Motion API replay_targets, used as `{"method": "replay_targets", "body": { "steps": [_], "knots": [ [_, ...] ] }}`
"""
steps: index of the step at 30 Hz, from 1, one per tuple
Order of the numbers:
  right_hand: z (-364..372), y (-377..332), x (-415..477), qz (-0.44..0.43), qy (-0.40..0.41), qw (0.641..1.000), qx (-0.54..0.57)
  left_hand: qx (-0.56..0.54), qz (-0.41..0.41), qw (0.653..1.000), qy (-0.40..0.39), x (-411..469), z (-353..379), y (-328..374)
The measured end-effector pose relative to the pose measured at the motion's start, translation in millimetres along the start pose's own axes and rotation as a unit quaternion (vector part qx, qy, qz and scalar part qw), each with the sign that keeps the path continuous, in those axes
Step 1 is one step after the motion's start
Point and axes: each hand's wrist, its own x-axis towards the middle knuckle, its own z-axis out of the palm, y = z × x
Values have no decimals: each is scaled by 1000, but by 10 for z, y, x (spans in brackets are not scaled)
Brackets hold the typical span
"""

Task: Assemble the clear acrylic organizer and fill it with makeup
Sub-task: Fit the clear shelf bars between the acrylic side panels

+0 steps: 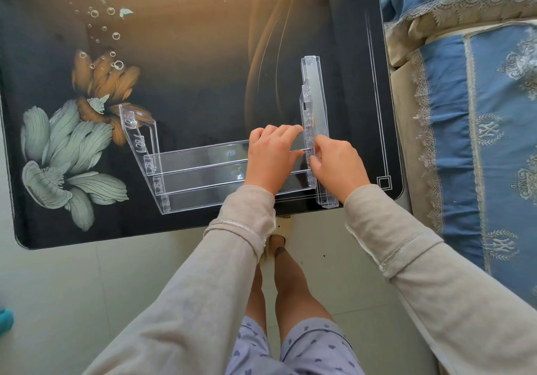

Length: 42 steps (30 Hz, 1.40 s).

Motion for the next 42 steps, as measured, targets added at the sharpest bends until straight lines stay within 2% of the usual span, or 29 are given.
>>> {"method": "replay_targets", "body": {
  "steps": [4,7,10,13,15,18,20,25,36,39,42],
  "knots": [
    [1,1,-15,0,-2,1000,4,12,5,1000,2,-13,-27,28],
    [8,51,-51,1,2,999,40,62,21,998,-8,-90,-50,27],
    [-2,169,-112,30,56,988,142,108,20,994,-15,-270,-79,-34],
    [18,300,-123,106,120,968,195,151,-7,988,12,-514,-108,-157],
    [49,316,-92,142,118,958,219,178,-36,983,29,-649,-108,-263],
    [107,229,-10,139,87,965,207,197,-44,979,30,-736,-95,-388],
    [153,173,36,130,79,975,163,190,-38,981,25,-740,-82,-421],
    [161,139,120,139,117,978,101,179,-34,983,13,-690,-46,-432],
    [-30,200,78,213,199,924,246,134,-28,990,-12,-640,-46,-379],
    [-186,199,29,187,191,914,307,94,-37,995,9,-690,-145,-376],
    [-343,112,-45,116,180,923,320,50,-70,992,88,-794,-300,-406]
  ]
}}
